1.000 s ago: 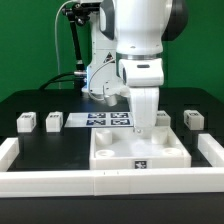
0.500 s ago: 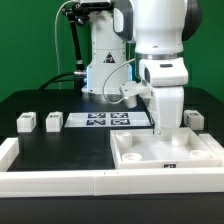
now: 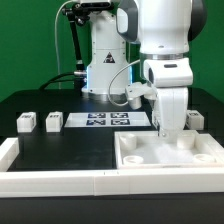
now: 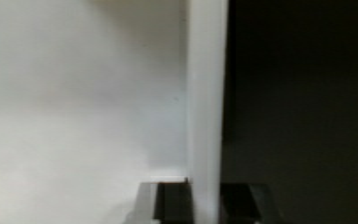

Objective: Assemble square table

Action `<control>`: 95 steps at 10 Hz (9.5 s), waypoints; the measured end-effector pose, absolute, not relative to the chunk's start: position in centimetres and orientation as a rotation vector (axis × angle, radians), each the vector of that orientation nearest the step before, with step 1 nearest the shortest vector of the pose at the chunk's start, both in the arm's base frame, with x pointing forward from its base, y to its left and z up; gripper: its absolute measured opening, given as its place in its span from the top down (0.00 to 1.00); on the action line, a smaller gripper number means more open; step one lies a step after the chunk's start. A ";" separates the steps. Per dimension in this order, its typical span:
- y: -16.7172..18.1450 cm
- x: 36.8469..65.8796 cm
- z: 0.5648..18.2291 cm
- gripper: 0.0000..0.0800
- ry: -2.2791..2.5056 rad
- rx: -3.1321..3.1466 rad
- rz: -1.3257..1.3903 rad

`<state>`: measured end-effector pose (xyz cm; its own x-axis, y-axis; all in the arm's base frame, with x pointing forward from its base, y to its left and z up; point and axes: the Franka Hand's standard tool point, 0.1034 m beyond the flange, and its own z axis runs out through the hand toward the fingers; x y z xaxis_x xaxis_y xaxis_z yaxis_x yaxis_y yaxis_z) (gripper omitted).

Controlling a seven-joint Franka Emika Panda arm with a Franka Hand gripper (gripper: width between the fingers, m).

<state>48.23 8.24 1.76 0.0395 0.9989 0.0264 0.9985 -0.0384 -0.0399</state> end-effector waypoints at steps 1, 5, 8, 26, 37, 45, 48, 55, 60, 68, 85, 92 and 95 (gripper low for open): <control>8.2 48.2 1.7 0.92 -2.145 -2.230 0.014; 8.1 48.2 1.7 0.48 -2.143 -2.232 0.015; 8.0 48.2 1.7 0.21 -2.142 -2.233 0.016; 14.4 43.2 6.0 0.19 -0.386 -3.082 -0.052; 18.2 40.9 5.3 0.19 0.075 -3.053 -0.007; 18.5 39.0 5.1 0.19 -0.130 -2.992 0.751; 18.2 38.4 4.9 0.19 -0.126 -2.917 1.048; 18.3 37.3 2.2 0.19 -0.114 -2.853 1.233; 18.0 36.2 1.6 0.23 -0.110 -2.844 1.270; 17.9 36.3 1.8 0.64 -0.132 -2.842 1.265; 14.8 46.9 14.3 0.64 -0.149 -3.025 0.208; 13.5 50.7 15.5 0.64 -0.185 -2.942 -0.691; 13.4 50.6 15.3 0.64 -0.169 -2.893 -0.861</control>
Offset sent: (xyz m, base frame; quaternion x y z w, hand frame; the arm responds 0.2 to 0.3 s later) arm 0.0000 0.0000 0.0000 0.0000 0.0000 0.0000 1.0000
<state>50.55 13.37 15.28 0.8320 0.0730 0.5500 0.1405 -0.9867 -0.0815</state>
